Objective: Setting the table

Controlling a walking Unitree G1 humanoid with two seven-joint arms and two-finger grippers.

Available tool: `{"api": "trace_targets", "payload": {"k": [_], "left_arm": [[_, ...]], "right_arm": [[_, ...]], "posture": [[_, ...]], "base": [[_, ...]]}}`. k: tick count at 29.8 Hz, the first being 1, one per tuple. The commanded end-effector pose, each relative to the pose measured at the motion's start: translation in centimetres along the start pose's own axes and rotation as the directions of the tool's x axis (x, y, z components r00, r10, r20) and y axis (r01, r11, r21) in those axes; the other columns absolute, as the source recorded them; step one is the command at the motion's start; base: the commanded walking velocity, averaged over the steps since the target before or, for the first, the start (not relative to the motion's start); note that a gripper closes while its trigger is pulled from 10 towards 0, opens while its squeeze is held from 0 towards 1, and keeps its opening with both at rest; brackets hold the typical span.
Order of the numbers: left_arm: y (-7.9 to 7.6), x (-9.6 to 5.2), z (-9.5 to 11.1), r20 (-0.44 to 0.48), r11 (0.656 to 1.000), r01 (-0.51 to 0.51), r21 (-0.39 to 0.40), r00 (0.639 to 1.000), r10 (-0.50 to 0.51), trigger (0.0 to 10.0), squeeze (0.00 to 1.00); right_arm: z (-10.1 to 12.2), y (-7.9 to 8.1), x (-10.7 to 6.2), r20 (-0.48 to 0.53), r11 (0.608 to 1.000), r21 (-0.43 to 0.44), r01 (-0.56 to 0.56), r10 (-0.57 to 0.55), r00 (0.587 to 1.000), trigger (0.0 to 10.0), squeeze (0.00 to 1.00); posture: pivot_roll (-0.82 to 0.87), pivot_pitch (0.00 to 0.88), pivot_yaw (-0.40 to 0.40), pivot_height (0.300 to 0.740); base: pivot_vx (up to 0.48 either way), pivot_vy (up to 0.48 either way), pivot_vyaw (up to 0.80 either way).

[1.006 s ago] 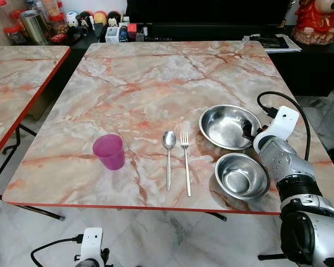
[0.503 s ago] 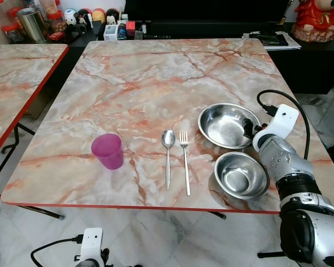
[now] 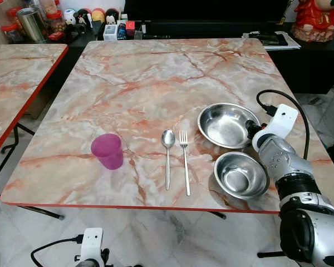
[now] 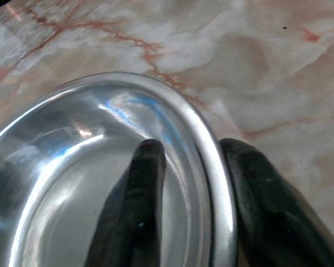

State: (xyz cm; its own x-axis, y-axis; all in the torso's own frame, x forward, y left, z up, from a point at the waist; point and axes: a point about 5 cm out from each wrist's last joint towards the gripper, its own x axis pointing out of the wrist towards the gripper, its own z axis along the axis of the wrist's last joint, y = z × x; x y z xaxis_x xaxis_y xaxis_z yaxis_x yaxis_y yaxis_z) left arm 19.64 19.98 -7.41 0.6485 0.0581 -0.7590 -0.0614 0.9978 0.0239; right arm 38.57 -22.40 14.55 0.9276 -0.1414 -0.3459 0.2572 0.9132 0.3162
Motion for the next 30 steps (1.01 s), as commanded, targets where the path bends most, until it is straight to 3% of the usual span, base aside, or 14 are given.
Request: {"api": "trace_targets", "payload": {"k": [1, 17, 22, 23, 24, 25, 30], "left_arm": [[-0.2, -0.1, -0.8, -0.035, 1.000, 0.003, -0.003, 0.999, -0.003, 10.0, 0.00], [-0.2, -0.1, -1.0, -0.044, 1.000, -0.001, -0.004, 0.999, 0.000, 10.0, 0.00], [0.1, -0.2, -1.0, -0.044, 1.000, -0.008, 0.007, 0.999, 0.008, 10.0, 0.00], [0.1, -0.2, -1.0, -0.044, 1.000, -0.008, 0.009, 0.999, 0.009, 10.0, 0.00], [0.2, -0.2, -1.0, -0.043, 1.000, -0.009, 0.010, 0.999, 0.010, 10.0, 0.00], [0.2, -0.2, -1.0, -0.044, 1.000, -0.011, 0.013, 0.999, 0.011, 10.0, 0.00], [0.4, -0.3, -1.2, -0.047, 1.000, -0.015, 0.017, 0.999, 0.015, 10.0, 0.00]], "right_arm": [[0.0, 0.6, 0.1, -0.009, 1.000, 0.001, -0.015, 0.015, 1.000, 0.0, 0.00], [0.3, 0.9, 0.1, 0.008, 1.000, 0.022, -0.016, 0.016, 1.000, 0.0, 0.00], [1.9, 1.2, -0.2, 0.152, 0.992, 0.122, -0.041, 0.022, 0.988, 0.1, 0.00], [2.2, 1.4, -0.3, 0.177, 0.990, 0.128, -0.053, 0.030, 0.984, 9.2, 0.00], [2.6, 1.6, -0.4, 0.201, 0.988, 0.134, -0.071, 0.043, 0.979, 10.0, 0.00], [3.2, 2.0, -0.6, 0.254, 0.984, 0.148, -0.102, 0.062, 0.965, 10.0, 0.00], [4.1, 2.5, -1.1, 0.335, 0.970, 0.200, -0.140, 0.066, 0.940, 10.0, 0.00]], "posture": [[-0.09, 0.128, 0.009, 0.740], [-0.09, 0.122, 0.010, 0.740], [-0.08, 0.120, 0.021, 0.740], [-0.08, 0.120, 0.021, 0.740], [-0.08, 0.119, 0.023, 0.740], [-0.08, 0.119, 0.025, 0.740], [-0.08, 0.115, 0.031, 0.740]], "base": [[0.000, 0.000, 0.00], [0.000, 0.000, 0.00], [0.000, 0.000, 0.00], [0.000, 0.000, 0.00], [0.000, 0.000, 0.00], [0.000, 0.000, 0.00], [0.000, 0.000, 0.00]]}}
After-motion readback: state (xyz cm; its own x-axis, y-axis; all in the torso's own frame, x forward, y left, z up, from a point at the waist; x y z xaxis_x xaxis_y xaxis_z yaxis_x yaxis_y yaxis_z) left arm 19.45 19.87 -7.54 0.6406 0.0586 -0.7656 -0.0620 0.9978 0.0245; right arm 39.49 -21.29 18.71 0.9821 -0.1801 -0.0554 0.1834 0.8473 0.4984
